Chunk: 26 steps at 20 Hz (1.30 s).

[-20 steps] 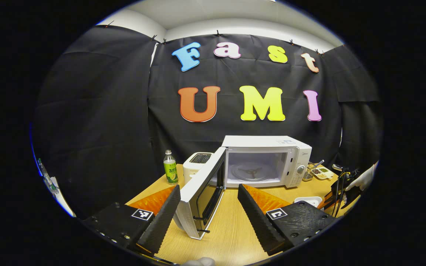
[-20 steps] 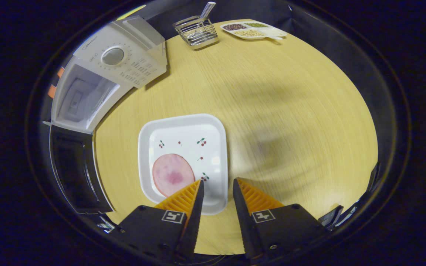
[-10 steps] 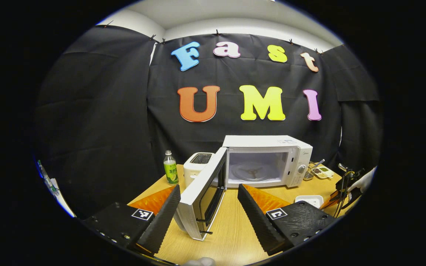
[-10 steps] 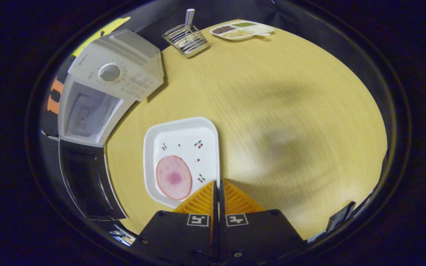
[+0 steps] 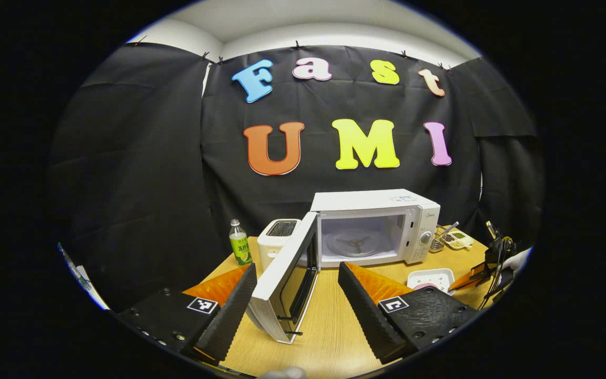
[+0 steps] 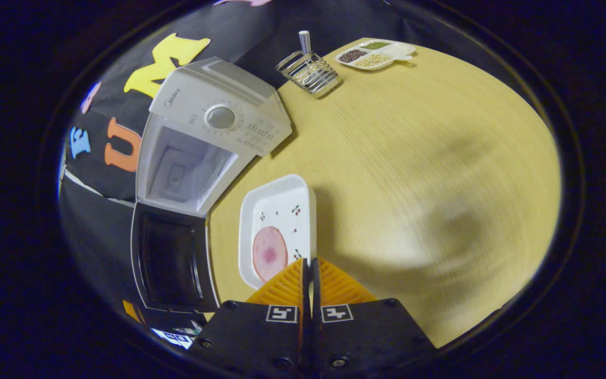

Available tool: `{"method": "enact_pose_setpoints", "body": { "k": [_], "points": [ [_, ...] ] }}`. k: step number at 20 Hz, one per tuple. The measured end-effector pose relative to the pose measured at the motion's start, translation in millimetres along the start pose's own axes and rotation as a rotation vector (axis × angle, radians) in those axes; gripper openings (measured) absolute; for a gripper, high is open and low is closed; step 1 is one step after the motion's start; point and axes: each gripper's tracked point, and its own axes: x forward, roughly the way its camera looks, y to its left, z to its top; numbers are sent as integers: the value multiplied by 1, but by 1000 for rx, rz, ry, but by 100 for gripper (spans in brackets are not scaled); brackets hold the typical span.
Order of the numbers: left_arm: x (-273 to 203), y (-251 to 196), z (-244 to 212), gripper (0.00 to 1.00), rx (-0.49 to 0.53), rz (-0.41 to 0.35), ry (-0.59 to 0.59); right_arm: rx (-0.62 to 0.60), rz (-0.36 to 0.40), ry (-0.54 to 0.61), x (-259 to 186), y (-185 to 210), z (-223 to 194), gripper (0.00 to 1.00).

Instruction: Open the microwave oven with the left hand, put the food in, and close the microwave oven.

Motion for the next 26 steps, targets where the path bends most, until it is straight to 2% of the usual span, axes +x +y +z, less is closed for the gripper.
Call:
{"method": "enact_pose_setpoints", "body": {
  "k": [3,7,10,14,17,20,24,26],
  "points": [
    [-1,-10,17,95,13,-13,-36,-5,61,-50,0,42,2,3],
    [2,-28,34,95,42,-46,-49,62,90,-138,9,102,9,3],
    [6,-41,41,95,56,-63,-45,121,136,-201,34,147,20,3],
    [3,-51,42,95,56,-84,-33,177,165,-303,75,186,42,3],
    [0,-52,27,95,58,-72,-5,268,135,-425,95,196,57,4],
    [-1,-50,18,95,58,-40,20,352,127,-447,128,209,62,3],
    [6,-57,10,95,51,-44,53,468,93,-485,172,212,83,4],
    [8,-55,11,95,45,-40,47,474,64,-505,192,218,89,4]
  ]
}}
